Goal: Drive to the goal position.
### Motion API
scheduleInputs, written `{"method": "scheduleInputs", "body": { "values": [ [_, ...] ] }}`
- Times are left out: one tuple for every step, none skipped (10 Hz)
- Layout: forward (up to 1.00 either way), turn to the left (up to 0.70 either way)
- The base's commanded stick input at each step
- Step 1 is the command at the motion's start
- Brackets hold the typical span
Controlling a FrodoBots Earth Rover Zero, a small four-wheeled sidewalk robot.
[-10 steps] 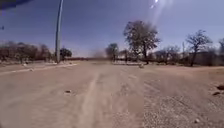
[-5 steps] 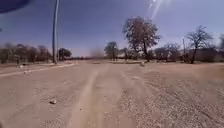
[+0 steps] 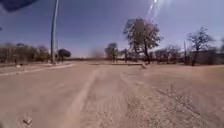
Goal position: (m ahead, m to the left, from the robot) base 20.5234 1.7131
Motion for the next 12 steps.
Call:
{"method": "scheduleInputs", "body": {
  "values": [
    [1.00, 0.00],
    [1.00, 0.00],
    [1.00, 0.00],
    [1.00, 0.00],
    [1.00, 0.00],
    [1.00, 0.00],
    [1.00, 0.00],
    [1.00, 0.00],
    [1.00, 0.00],
    [1.00, 0.00],
    [1.00, 0.00],
    [1.00, 0.00]
  ]
}}
